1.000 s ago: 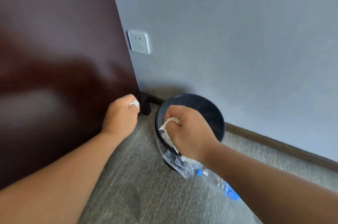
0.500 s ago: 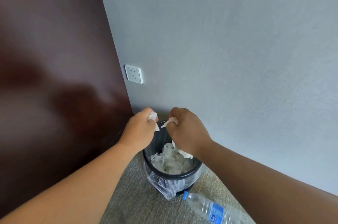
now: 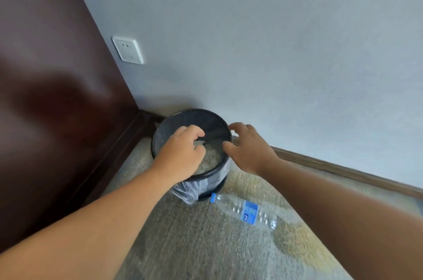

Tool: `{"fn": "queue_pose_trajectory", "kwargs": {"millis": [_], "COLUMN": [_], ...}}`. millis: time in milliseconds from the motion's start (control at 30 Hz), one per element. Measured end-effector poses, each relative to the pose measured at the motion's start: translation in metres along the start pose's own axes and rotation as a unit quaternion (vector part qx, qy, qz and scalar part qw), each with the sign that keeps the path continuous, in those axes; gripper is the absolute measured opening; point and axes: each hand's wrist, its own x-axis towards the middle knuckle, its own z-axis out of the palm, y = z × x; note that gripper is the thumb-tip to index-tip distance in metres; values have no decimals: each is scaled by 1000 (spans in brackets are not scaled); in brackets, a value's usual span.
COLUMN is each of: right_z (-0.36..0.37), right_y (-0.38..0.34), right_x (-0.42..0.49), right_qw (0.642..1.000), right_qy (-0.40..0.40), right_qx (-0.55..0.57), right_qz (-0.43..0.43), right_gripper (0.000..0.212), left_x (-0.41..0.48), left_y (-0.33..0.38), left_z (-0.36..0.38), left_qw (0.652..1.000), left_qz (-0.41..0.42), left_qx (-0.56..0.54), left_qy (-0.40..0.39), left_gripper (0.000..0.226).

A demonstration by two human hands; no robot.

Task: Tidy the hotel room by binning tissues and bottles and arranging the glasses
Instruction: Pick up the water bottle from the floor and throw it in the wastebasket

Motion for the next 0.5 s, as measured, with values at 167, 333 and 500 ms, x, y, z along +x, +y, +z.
{"fn": "queue_pose_trajectory", "kwargs": {"millis": [167, 333, 500], "right_z": [-6, -15, -17], "right_y": [38, 56, 74], "right_x": [-25, -34, -42], "right_qw": [999, 999, 998], "right_qy": [-24, -28, -30], "right_qx": [-34, -36, -47], "right_qz": [31, 22, 19], "right_gripper": [59, 59, 56], "left_x": [-17, -23, -33], "left_y": [36, 58, 64], "left_z": [33, 56, 79], "left_qw": [999, 998, 998], "left_qz": [23, 39, 26], "left_qx": [-16, -20, -16], "left_qy": [-36, -44, -53], "left_gripper": [29, 29, 29]}}
